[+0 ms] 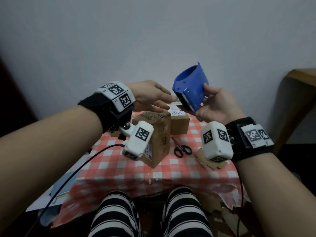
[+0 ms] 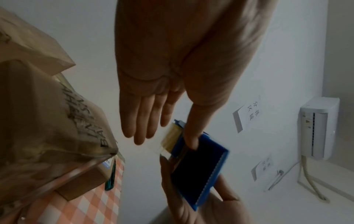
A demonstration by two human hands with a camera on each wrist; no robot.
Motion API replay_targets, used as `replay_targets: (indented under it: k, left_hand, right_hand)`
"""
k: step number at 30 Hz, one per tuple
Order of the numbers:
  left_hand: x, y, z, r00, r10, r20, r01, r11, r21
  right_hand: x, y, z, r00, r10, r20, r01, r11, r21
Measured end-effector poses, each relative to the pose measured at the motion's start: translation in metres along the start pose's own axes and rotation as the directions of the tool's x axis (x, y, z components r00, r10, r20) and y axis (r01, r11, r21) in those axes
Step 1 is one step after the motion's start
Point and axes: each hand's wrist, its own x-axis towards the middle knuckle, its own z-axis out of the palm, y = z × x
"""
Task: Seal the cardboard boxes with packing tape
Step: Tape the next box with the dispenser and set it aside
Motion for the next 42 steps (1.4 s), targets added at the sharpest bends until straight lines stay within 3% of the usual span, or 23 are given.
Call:
replay_targets:
  k: [3, 9, 13, 18, 21, 25, 30, 42]
  left_hand:
    - [-0.004, -0.001, 0.0, 0.999, 0.034, 0.036, -0.034, 0.999, -0.005]
    - [-0.004, -0.008, -0.008, 0.998, 0.069, -0.015, -0.067, 0.995, 0.07]
    - [-0.006, -0.007, -0.012, 0.993, 0.109, -0.052, -0.107, 0.993, 0.046]
    - [-0.005, -0.006, -0.015, 0.993, 0.116, -0.038, -0.117, 0.993, -0.021]
    - [-0.002, -0.01, -0.015, 0.995, 0.089, -0.052, -0.092, 0.993, -0.075]
    - [0.002, -0.016, -0.015, 0.995, -0.013, -0.095, -0.005, 0.982, -0.19]
    - [0.008, -0.024, -0.018, 0.992, -0.114, -0.058, 0.096, 0.964, -0.247]
    - [0.005, -0.019, -0.032, 0.987, -0.152, 0.051, 0.159, 0.972, -0.175]
  right_hand:
    - [-0.001, 0.005, 0.01, 1.0, -0.011, 0.014, 0.011, 1.0, -0.002]
    - [-0.001, 0.014, 0.02, 1.0, -0.004, 0.024, 0.005, 0.999, -0.036]
    - [0.003, 0.021, 0.022, 0.999, -0.029, 0.019, 0.031, 0.985, -0.168]
    - [0.012, 0.027, 0.024, 0.996, -0.064, 0.057, 0.066, 0.997, -0.03]
    - [0.017, 0.034, 0.022, 0.988, -0.126, 0.093, 0.121, 0.991, 0.055]
    - [0.022, 0.042, 0.019, 0.969, -0.242, 0.057, 0.243, 0.97, 0.002]
    - [0.031, 0.049, 0.016, 0.97, -0.241, 0.039, 0.241, 0.97, 0.018]
    - [0.049, 0.058, 0.036, 0.943, -0.333, 0.002, 0.331, 0.937, 0.114]
